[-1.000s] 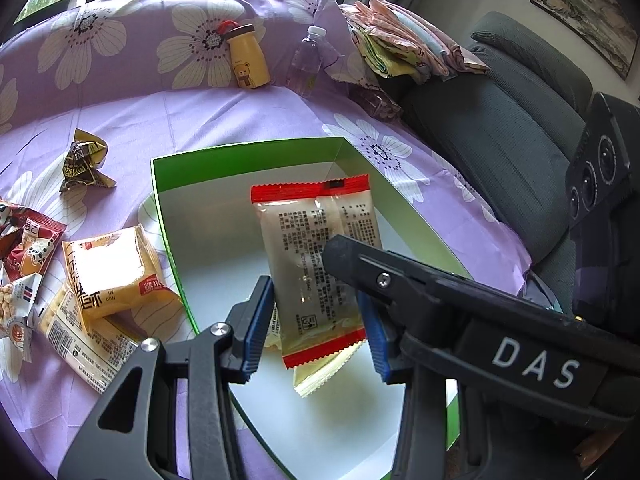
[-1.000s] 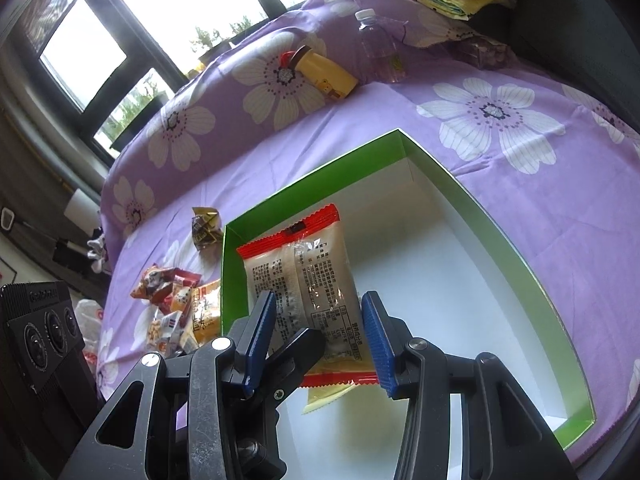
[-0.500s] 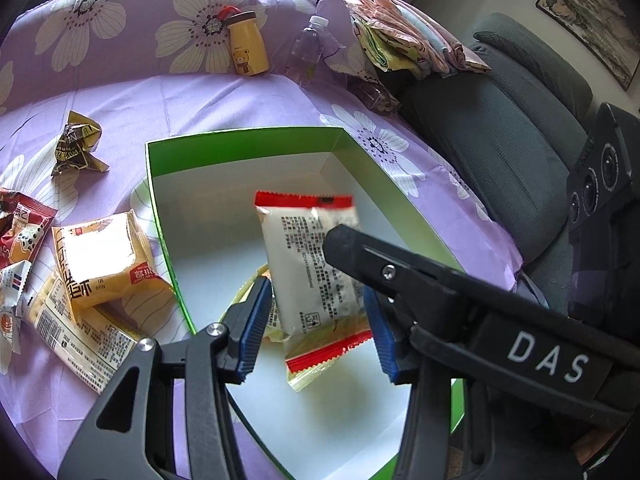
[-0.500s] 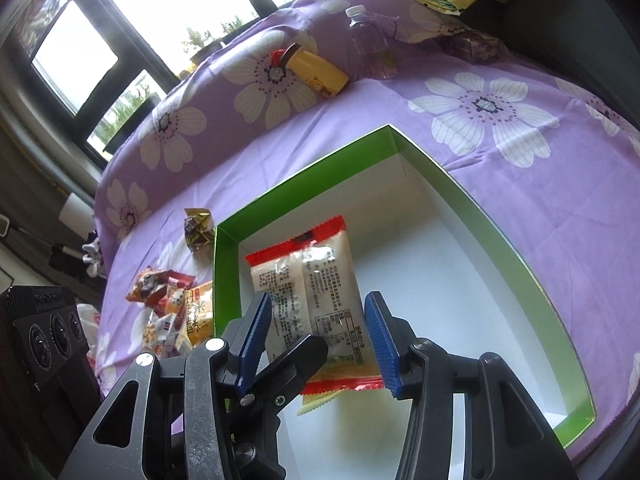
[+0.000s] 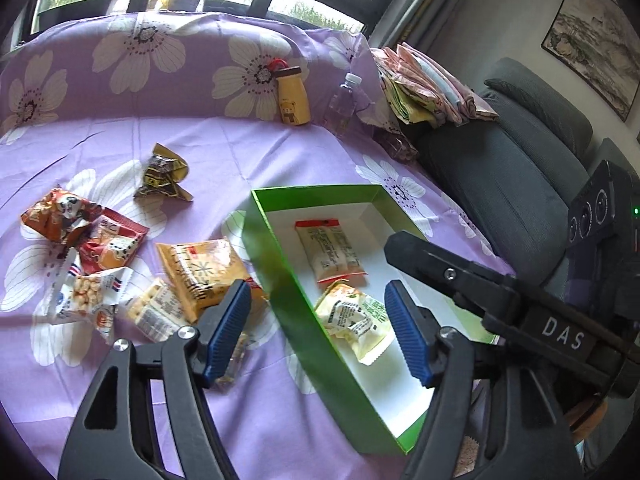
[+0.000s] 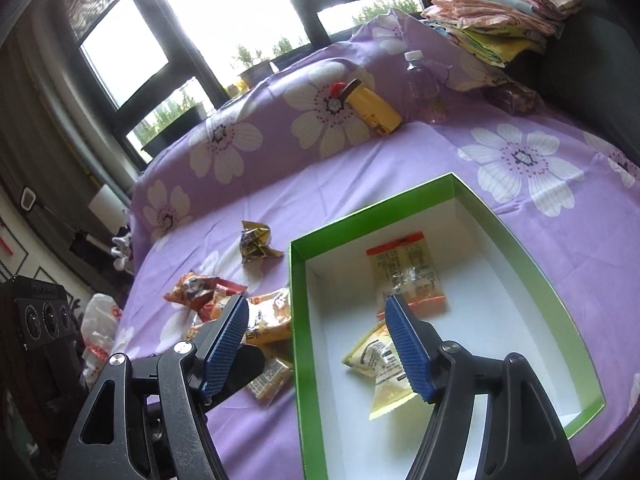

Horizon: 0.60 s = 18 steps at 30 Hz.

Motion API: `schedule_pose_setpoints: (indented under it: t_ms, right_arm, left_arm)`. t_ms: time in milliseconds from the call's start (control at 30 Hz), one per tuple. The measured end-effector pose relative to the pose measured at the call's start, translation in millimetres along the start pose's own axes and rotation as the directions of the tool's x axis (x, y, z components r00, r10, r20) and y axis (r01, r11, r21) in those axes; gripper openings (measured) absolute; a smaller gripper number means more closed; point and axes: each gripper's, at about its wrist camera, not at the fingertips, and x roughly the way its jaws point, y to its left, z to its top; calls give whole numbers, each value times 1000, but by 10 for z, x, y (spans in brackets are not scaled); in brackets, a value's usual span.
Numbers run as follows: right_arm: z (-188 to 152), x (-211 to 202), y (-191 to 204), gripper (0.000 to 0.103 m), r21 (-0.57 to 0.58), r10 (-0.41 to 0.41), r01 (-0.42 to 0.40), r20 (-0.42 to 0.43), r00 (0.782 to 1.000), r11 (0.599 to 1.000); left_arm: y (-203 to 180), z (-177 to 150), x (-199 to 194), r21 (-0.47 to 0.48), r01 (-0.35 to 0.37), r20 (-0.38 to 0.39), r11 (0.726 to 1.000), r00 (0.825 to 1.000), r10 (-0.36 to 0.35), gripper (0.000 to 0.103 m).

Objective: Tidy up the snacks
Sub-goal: 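Lower the cracker packet into the box and open the right gripper, then move the right gripper back toward the snack pile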

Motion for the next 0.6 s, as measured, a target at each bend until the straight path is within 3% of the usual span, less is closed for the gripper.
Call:
schedule_pose_setpoints:
  t_ms: [167, 333, 600]
  right_arm:
    - [-54, 49, 200, 72, -38, 36, -37, -20, 999, 999]
    - [-124, 141, 353, 72, -73, 56, -61, -60, 997, 996]
    - [-183, 255, 425, 72, -91, 65, -75, -105, 992, 993]
  left_arm:
    - [355, -49, -227, -65, -61, 23, 996, 998, 62, 75]
    - [687, -150, -263, -143, -128, -12, 981, 992, 128, 75]
    - [937, -308, -35, -257, -139, -109, 956, 987, 114, 75]
